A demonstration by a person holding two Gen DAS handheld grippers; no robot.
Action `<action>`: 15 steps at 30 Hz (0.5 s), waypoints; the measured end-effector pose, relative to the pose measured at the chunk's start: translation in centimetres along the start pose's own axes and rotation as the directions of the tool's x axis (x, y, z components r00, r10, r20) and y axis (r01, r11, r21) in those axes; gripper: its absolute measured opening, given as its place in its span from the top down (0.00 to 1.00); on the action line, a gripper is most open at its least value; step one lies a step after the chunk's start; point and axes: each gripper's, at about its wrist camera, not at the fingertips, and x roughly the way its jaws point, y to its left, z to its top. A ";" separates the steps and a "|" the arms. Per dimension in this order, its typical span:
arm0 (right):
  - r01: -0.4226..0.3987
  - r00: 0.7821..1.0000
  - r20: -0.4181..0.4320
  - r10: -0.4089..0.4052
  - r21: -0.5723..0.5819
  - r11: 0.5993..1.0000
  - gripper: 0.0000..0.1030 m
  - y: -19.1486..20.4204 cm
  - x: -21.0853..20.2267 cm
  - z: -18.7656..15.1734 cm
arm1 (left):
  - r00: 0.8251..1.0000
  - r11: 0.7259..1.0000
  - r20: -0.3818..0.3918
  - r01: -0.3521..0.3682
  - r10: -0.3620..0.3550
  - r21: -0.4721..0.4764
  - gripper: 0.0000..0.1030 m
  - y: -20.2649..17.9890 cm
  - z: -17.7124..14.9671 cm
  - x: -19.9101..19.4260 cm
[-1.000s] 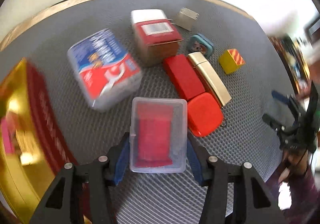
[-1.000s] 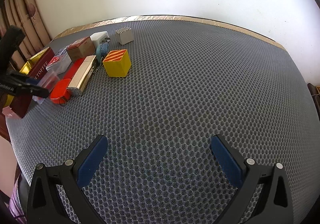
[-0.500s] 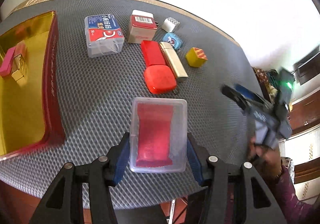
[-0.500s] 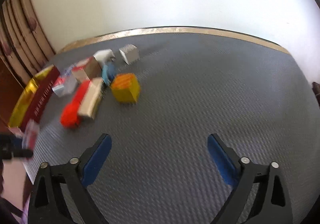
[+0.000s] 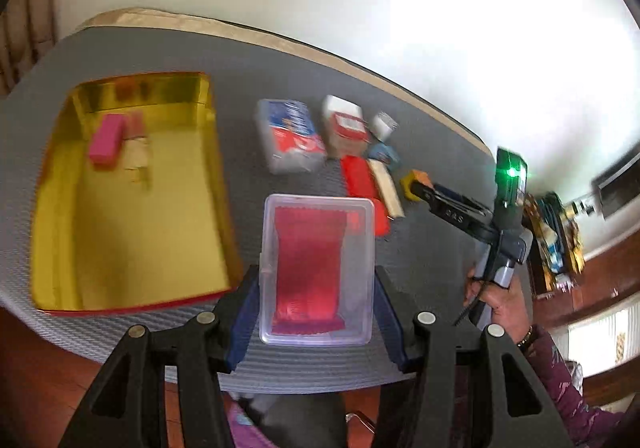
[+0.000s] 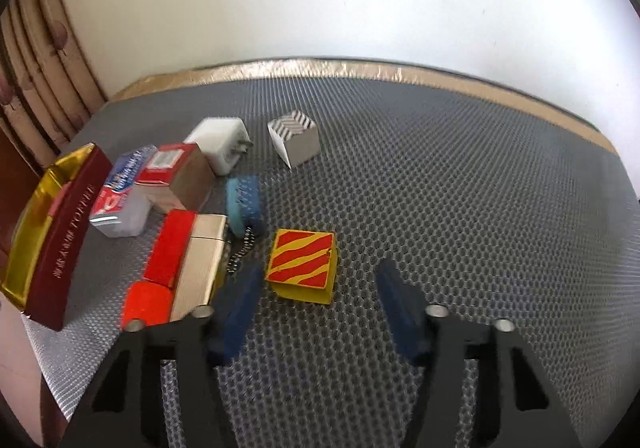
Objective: Organize rigid objects
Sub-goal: 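Carry the clear box into the tin with the left gripper while the right gripper grasps the striped yellow cube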
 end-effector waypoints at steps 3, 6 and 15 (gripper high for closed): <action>-0.001 1.000 -0.016 0.001 -0.005 1.000 0.70 0.0 0.9 0.0 | 0.999 0.998 0.015 -0.044 0.045 -0.045 0.47 2.5 0.7 -1.0; 0.006 1.000 -0.006 -0.006 -0.018 1.000 0.73 0.1 0.8 -0.2 | 0.994 0.992 0.020 -0.108 0.110 -0.068 0.47 4.6 1.3 -1.7; 0.017 0.999 0.046 -0.019 0.044 0.999 0.73 -2.6 -1.4 -2.7 | 0.981 0.980 -0.042 -0.193 0.191 -0.054 0.47 9.0 5.2 2.5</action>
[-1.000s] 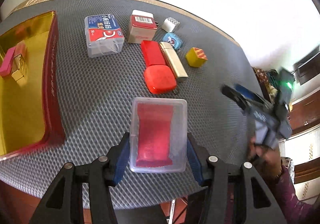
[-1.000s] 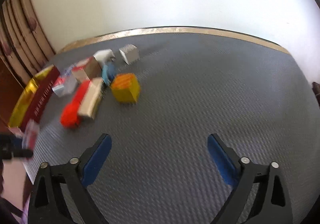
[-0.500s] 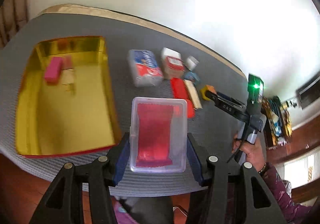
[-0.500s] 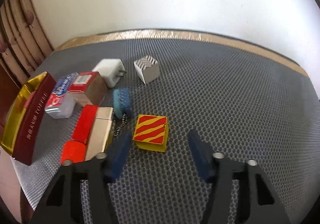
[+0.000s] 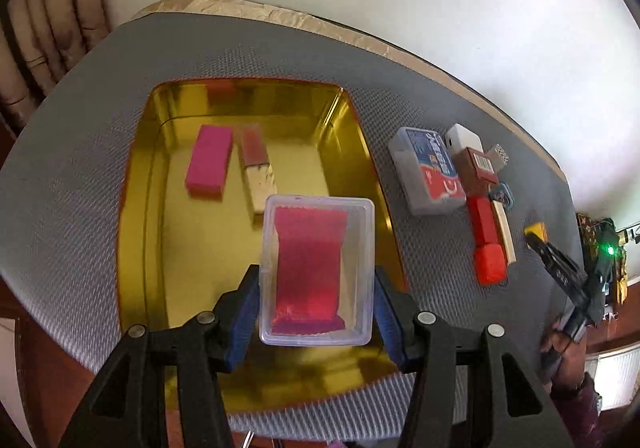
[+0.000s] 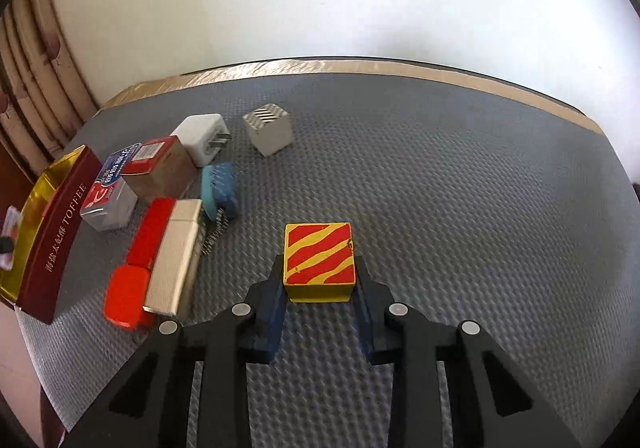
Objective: Organize rigid objects
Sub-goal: 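Carry the clear box into the tin with the left gripper while the right gripper grasps the striped yellow cube, then release the clear box in the tin while the right gripper lowers the yellow cube into it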
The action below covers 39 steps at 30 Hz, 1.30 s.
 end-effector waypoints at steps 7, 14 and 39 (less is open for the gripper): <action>0.010 1.000 0.012 -0.011 0.022 1.000 0.73 -1.3 -0.4 -0.6 | 0.997 0.997 -0.004 -0.079 0.079 0.021 0.47 -0.3 4.8 4.2; 0.008 1.000 0.008 -0.008 0.016 1.000 0.73 -0.5 0.2 -0.1 | 0.984 0.983 0.006 -0.176 0.176 0.058 0.47 -0.9 7.5 6.9; 0.004 1.000 -0.008 -0.004 0.017 1.000 0.73 -0.5 0.3 0.1 | 0.977 0.980 0.199 -0.039 0.079 -0.197 0.45 0.6 0.5 -1.8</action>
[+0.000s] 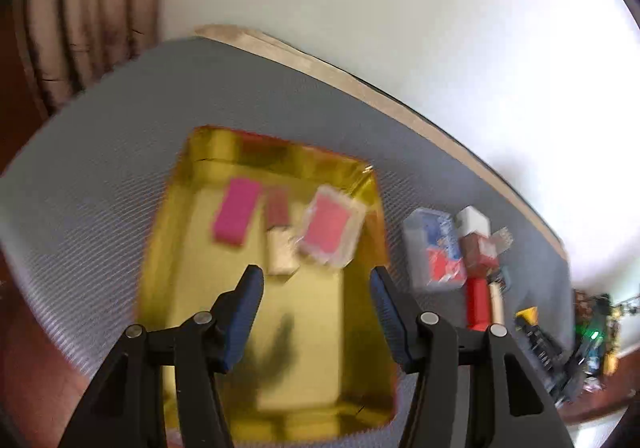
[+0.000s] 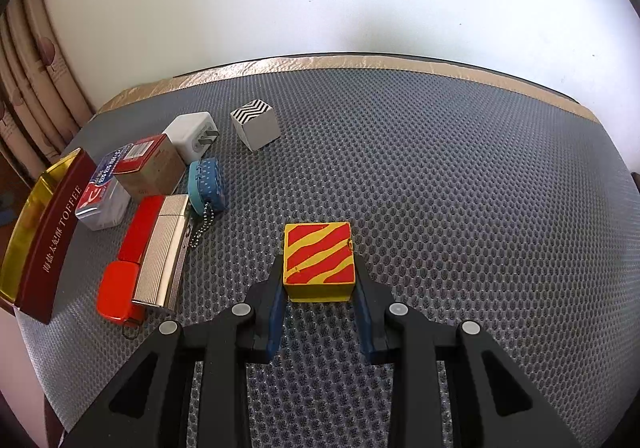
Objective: Organize rigid objects
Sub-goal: 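Release the clear box in the tin while the right gripper lowers the yellow cube into it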
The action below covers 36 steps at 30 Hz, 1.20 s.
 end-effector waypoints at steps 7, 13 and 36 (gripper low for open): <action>0.019 1.000 -0.008 -0.019 0.009 1.000 0.73 -0.1 -0.7 -0.2 | 0.992 0.988 0.066 -0.101 0.109 -0.118 0.45 3.5 -7.5 -4.6; -0.011 0.999 0.031 0.012 -0.041 0.999 0.73 2.6 -4.4 0.4 | 0.967 0.970 0.091 -0.230 0.237 -0.082 0.45 4.4 -10.8 -5.1; -0.464 0.881 -0.275 0.386 -0.332 0.821 0.73 38.2 2.1 8.1 | 0.953 0.957 0.091 -0.285 0.288 -0.049 0.45 5.4 -11.6 -4.7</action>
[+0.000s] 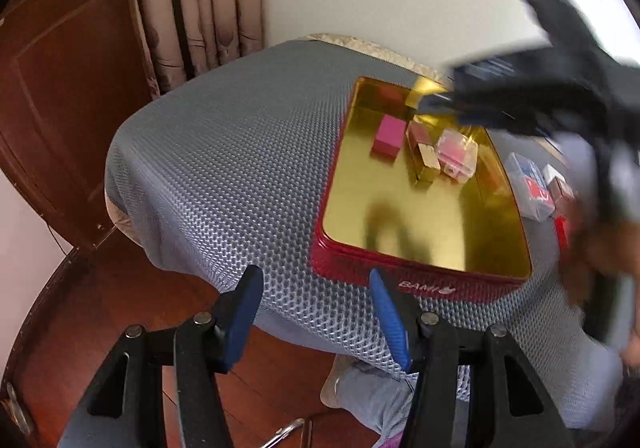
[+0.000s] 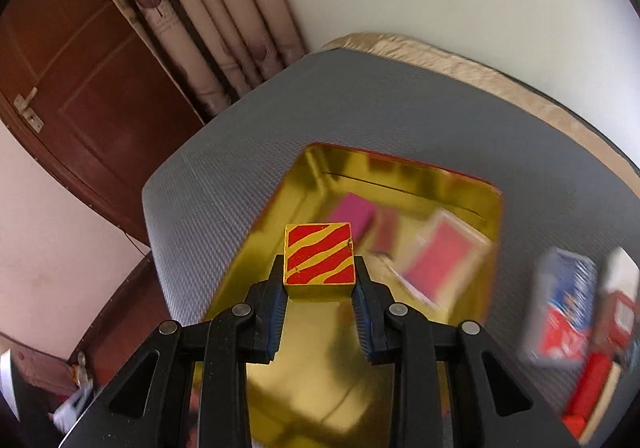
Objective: Organize rigid objects
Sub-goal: 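Release the clear box in the tin while the right gripper lowers the yellow cube into it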
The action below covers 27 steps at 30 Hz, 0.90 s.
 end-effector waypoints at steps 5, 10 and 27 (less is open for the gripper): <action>0.023 0.999 -0.041 -0.024 -0.011 1.000 0.73 1.0 3.4 2.4 | 1.000 1.000 0.015 -0.012 0.012 0.014 0.45 -0.2 0.2 -0.1; 0.024 0.997 -0.076 -0.020 0.045 0.999 0.73 0.1 5.7 3.5 | 1.000 1.000 -0.010 0.004 -0.004 -0.005 0.45 0.3 0.1 0.3; -0.110 0.990 0.101 0.094 0.165 0.980 0.35 -3.2 -1.2 -0.1 | 1.000 1.000 -0.023 -0.018 0.019 0.003 0.45 0.2 0.2 0.6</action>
